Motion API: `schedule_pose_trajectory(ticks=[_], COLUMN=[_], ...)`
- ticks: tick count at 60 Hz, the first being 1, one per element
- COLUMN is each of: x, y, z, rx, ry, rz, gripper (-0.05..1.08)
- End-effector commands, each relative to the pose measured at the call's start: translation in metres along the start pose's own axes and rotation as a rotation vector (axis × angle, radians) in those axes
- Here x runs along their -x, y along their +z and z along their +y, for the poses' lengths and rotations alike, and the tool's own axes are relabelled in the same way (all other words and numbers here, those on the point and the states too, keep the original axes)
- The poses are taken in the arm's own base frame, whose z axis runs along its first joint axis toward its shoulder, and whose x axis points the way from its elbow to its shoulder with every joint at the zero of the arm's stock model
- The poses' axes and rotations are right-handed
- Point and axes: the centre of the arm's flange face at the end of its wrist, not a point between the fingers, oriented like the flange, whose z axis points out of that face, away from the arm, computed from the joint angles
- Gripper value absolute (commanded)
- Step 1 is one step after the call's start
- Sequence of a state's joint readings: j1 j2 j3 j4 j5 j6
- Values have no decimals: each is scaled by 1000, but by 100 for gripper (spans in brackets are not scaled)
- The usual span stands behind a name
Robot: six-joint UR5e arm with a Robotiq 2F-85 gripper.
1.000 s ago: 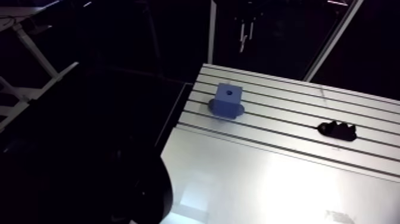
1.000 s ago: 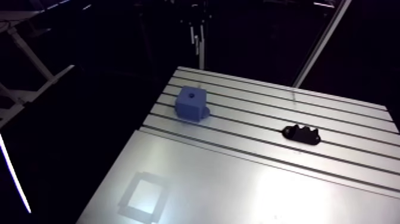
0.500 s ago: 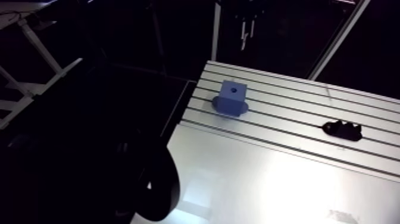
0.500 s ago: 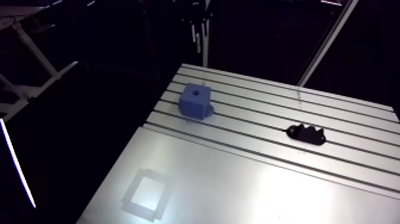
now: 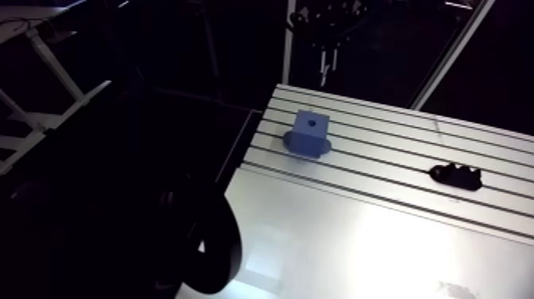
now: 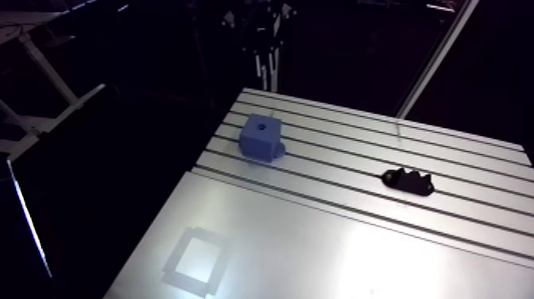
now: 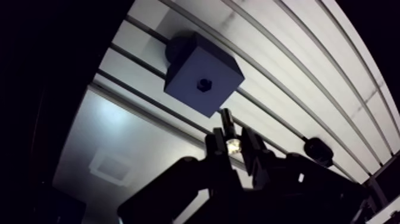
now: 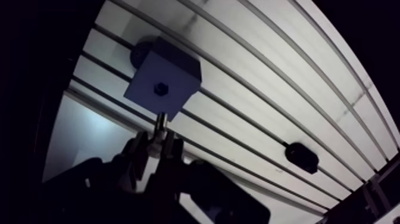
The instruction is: Pick up the M10 bolt and insert it into the hex recess until seated.
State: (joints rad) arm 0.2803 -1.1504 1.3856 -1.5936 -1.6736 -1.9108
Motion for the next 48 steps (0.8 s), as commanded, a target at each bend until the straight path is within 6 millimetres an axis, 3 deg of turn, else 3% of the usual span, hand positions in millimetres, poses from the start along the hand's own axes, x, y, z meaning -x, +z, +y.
schedule_pose_trajectory(ticks=[1,32,48], x=[0,-1,3], y=[8,14,27], z=[-1,-5,-7], rx=[0,-6,-13], ry=[1,-3,-5], rz=[11,14,-11], gripper=[108,108,108])
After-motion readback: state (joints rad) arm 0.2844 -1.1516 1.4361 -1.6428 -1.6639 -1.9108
